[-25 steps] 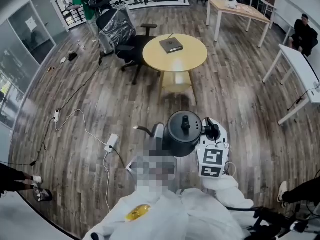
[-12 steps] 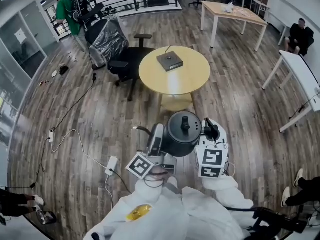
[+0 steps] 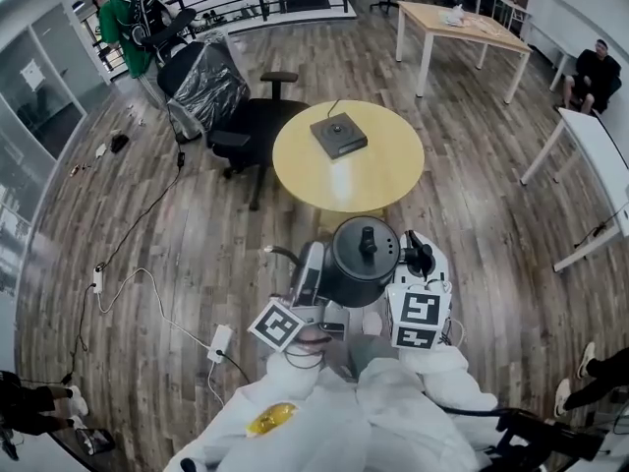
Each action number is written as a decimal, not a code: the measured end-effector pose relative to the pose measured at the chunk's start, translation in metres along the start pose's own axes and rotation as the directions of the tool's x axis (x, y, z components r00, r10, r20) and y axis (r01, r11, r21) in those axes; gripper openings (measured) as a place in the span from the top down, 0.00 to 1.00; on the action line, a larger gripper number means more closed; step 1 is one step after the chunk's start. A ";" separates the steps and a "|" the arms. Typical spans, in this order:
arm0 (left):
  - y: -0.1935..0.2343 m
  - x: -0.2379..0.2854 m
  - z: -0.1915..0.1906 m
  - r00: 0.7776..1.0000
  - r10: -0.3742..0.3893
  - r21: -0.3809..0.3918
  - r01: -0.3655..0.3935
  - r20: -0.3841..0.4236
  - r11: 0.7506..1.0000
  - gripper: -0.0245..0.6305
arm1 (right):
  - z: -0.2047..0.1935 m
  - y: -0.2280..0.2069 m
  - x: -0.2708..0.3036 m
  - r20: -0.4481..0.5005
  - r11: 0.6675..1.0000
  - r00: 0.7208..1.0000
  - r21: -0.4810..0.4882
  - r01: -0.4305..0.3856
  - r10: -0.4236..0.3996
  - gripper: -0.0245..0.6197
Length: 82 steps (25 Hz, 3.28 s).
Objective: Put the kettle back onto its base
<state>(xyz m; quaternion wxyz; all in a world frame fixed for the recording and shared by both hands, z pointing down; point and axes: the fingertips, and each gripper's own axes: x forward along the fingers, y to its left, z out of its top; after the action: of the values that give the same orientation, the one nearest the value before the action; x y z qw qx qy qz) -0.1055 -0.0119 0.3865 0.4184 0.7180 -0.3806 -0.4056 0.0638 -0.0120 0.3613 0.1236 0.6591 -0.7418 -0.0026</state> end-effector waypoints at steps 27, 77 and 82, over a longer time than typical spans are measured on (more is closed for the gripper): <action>0.121 0.334 0.046 0.995 0.053 0.027 -0.056 0.085 0.998 0.53 | 0.036 -0.105 0.363 -0.014 0.992 0.992 0.005 -0.124 0.124 0.93; 0.420 0.556 0.137 0.981 0.154 0.227 -0.124 -0.118 0.966 0.70 | -0.098 -0.060 0.714 0.065 0.997 0.998 -0.076 -0.002 0.007 0.93; 0.418 0.555 0.137 0.978 0.166 0.233 -0.134 -0.125 0.963 0.70 | -0.105 -0.055 0.711 -0.001 0.997 0.998 -0.050 -0.061 0.061 0.93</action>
<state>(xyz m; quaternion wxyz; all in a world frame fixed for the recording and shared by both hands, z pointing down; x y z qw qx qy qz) -0.1038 -0.6939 0.5763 0.3910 0.7568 -0.4462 -0.2745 0.0656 -0.6984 0.5819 0.1396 0.6330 -0.7612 -0.0175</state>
